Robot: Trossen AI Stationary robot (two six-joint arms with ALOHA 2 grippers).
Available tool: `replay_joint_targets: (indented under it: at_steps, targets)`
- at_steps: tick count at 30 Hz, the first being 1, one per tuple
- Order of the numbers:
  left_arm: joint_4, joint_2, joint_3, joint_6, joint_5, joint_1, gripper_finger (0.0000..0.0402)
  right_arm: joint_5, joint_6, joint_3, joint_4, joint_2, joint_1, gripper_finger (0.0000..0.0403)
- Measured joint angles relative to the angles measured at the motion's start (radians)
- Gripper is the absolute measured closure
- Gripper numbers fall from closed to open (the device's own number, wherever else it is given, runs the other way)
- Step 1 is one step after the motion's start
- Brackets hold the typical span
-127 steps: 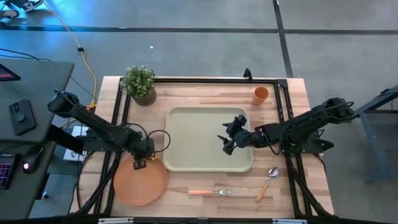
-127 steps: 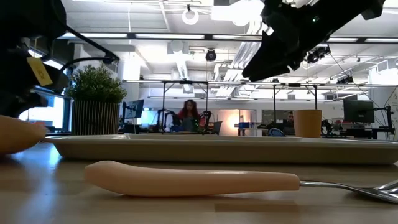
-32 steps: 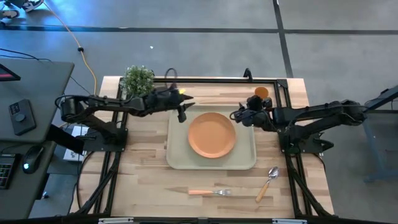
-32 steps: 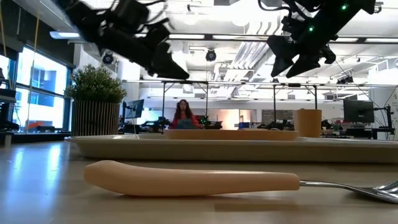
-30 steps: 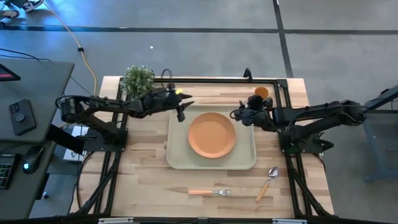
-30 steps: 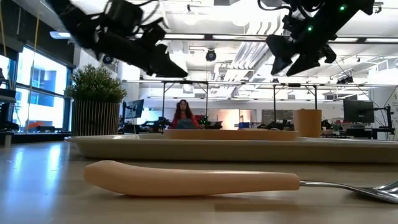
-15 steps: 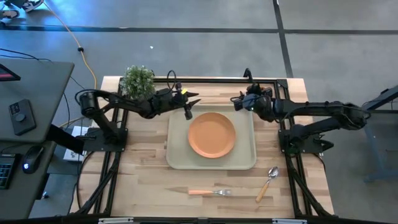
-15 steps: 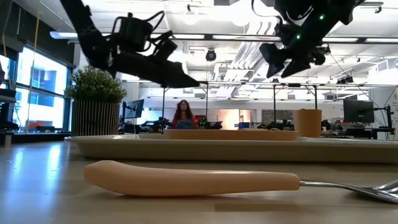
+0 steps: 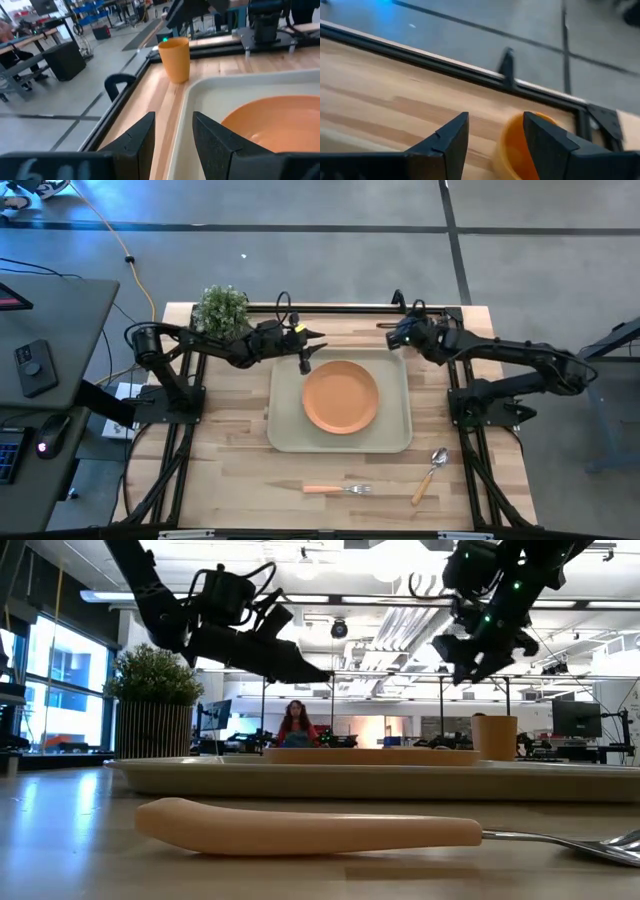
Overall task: Pick and place plate/cup/fork/spoon on tray
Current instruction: Put the orange cup on the light brown tray to the top left of the orange plate
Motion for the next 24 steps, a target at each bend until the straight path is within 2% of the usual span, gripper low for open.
replay_joint_targets:
  at_steps: [5, 12, 15, 20, 24]
  targets:
    - [-0.013, 0.000, 0.000, 0.001, 0.000, 0.000, 0.0280, -0.023, 0.093, 0.016, -0.161, 0.000, -0.081, 0.0225]
    - [-0.034, 0.000, 0.000, 0.026, 0.000, 0.000, 0.0280, -0.057, 0.124, 0.016, -0.274, 0.000, -0.183, 0.0225]
    - [-0.045, 0.000, 0.000, 0.027, -0.001, 0.000, 0.0280, -0.074, 0.124, 0.016, -0.276, 0.000, -0.253, 0.0231]
    - [-0.057, 0.000, 0.000, 0.028, -0.001, 0.000, 0.0280, -0.202, 0.078, -0.010, -0.216, 0.000, -0.344, 0.0248]
    - [-0.069, 0.000, -0.001, 0.027, -0.002, 0.000, 0.0280, -0.226, 0.066, -0.039, -0.183, 0.000, -0.392, 0.0264]
